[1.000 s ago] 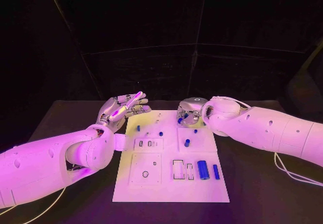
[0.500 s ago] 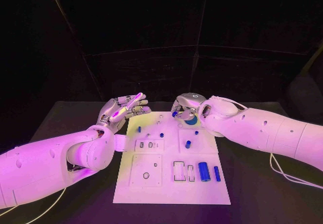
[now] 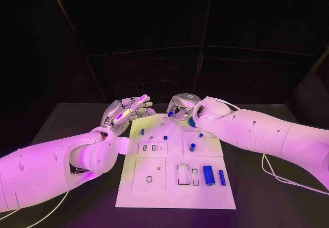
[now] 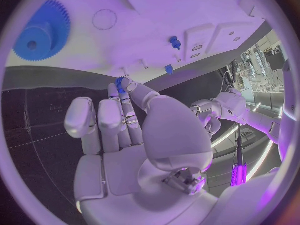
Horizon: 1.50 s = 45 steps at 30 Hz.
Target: Assemble the parts on the task board
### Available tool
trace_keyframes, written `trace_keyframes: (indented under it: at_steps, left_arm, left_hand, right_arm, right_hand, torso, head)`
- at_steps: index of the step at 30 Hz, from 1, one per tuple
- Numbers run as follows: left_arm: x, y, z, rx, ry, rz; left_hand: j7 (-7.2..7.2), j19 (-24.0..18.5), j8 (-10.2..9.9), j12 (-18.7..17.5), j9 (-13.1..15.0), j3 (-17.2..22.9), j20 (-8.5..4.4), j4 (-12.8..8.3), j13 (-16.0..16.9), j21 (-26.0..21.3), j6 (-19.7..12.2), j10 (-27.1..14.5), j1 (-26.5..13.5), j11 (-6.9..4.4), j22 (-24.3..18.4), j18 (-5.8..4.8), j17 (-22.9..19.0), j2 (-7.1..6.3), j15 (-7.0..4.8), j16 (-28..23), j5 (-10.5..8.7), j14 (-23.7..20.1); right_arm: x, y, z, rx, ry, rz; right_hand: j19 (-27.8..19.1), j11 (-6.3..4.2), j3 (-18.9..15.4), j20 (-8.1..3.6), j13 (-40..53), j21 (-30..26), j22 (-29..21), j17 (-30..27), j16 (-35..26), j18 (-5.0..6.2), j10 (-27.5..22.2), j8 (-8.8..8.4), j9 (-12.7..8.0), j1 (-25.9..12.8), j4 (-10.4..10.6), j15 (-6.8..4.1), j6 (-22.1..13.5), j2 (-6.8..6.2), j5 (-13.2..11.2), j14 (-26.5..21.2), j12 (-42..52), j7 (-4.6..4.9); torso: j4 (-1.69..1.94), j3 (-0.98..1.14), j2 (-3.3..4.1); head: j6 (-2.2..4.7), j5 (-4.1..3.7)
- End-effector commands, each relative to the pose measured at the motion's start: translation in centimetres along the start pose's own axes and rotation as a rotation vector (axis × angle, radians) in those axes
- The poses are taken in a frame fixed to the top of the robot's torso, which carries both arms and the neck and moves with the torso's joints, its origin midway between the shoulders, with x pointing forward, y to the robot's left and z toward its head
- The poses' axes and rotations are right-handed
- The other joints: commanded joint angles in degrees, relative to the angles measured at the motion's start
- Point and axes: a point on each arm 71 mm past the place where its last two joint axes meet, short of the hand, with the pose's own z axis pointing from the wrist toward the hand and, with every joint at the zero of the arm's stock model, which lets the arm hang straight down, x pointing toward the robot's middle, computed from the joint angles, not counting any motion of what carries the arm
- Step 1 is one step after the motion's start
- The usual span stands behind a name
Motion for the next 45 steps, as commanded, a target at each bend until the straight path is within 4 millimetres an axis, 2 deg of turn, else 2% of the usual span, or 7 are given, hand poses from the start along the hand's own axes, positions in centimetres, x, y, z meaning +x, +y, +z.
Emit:
trace_keyframes:
  at_steps: [1, 16, 30, 39, 45]
  left_arm:
    - [0.2, -0.3, 0.0, 0.014, 0.017, -0.005]
    - [0.4, -0.5, 0.1, 0.019, 0.021, -0.005]
    - [0.6, -0.5, 0.2, 0.017, 0.027, -0.007]
    - [0.7, -0.6, 0.2, 0.016, 0.03, -0.009]
    - [0.7, -0.6, 0.2, 0.016, 0.031, -0.009]
  left_hand:
    - [0.45, 0.3, -0.2, 0.1, 0.0, -0.1, -0.05, -0.3, 0.0, 0.1, 0.4, 0.3, 0.5, -0.02, -0.1, 0.8, 0.1, 0.12, -0.03, -0.2, 0.3, 0.4]
    - [0.45, 0.3, -0.2, 0.1, 0.0, -0.1, -0.05, -0.3, 0.0, 0.1, 0.4, 0.3, 0.5, -0.02, -0.1, 0.8, 0.1, 0.12, -0.03, -0.2, 0.3, 0.4]
    - [0.38, 0.4, -0.2, 0.1, 0.0, -0.1, -0.06, -0.5, 0.0, 0.1, 0.5, 0.4, 0.6, -0.06, -0.1, 0.8, 0.1, 0.11, -0.05, -0.2, 0.3, 0.5]
    - [0.38, 0.4, -0.2, 0.1, 0.0, -0.1, -0.06, -0.5, 0.0, 0.1, 0.5, 0.4, 0.6, -0.06, -0.1, 0.8, 0.1, 0.11, -0.05, -0.3, 0.3, 0.5]
    - [0.38, 0.4, -0.2, 0.1, 0.0, -0.1, -0.06, -0.5, 0.0, 0.1, 0.5, 0.4, 0.6, -0.06, -0.1, 0.8, 0.1, 0.11, -0.05, -0.3, 0.3, 0.5]
  right_arm:
    - [0.1, 0.2, 0.3, -0.001, 0.023, 0.004]
    - [0.3, 1.1, 1.2, -0.006, 0.039, 0.004]
    - [0.6, 1.5, 2.2, 0.012, 0.045, -0.005]
    - [0.7, 1.7, 2.5, 0.028, 0.058, -0.01]
    - [0.8, 1.7, 2.6, 0.034, 0.076, -0.015]
  right_hand:
    - [0.2, 0.14, 0.2, 0.06, 0.0, 0.3, 0.1, 0.0, 0.3, -0.74, -0.2, -0.23, 0.0, 0.0, 0.1, 0.12, -0.3, -0.56, -0.2, 0.6, -0.1, 0.31]
    - [0.2, 0.17, 0.2, 0.08, 0.0, 0.3, 0.2, 0.0, 0.3, -0.74, -0.2, -0.24, 0.0, -0.1, 0.2, 0.15, -0.3, -0.67, -0.2, 0.6, -0.1, 0.33]
    - [0.1, 0.28, 0.4, 0.18, -0.1, 0.3, 0.1, 0.0, 0.5, -0.73, -0.5, -0.39, 0.0, -0.4, 0.6, 0.25, -0.6, -1.02, -0.3, 0.6, -0.4, 0.43]
    - [-1.6, 1.06, 1.1, 0.69, -0.3, -0.5, -1.7, -1.9, -0.3, -0.35, -3.0, -0.65, -0.2, -0.8, 1.3, 0.89, -2.8, -2.38, -0.7, -0.1, -1.2, 1.14]
    - [-2.2, 1.31, 1.4, 0.95, -0.3, -0.8, -2.4, -2.6, -0.6, -0.19, -4.1, -0.56, -0.2, -0.8, 1.6, 1.11, -3.4, -2.93, -1.0, -0.4, -1.2, 1.26]
  torso:
    - [-0.02, -0.05, 0.22]
    - [0.05, -0.08, 0.24]
    - [0.09, -0.07, 0.22]
    - [0.03, -0.06, 0.23]
    - [-0.01, -0.04, 0.25]
  head:
    - [0.03, 0.02]
    - [-0.32, 0.12]
    - [-0.33, 0.07]
    - [-0.3, 0.2]
    - [-0.46, 0.32]
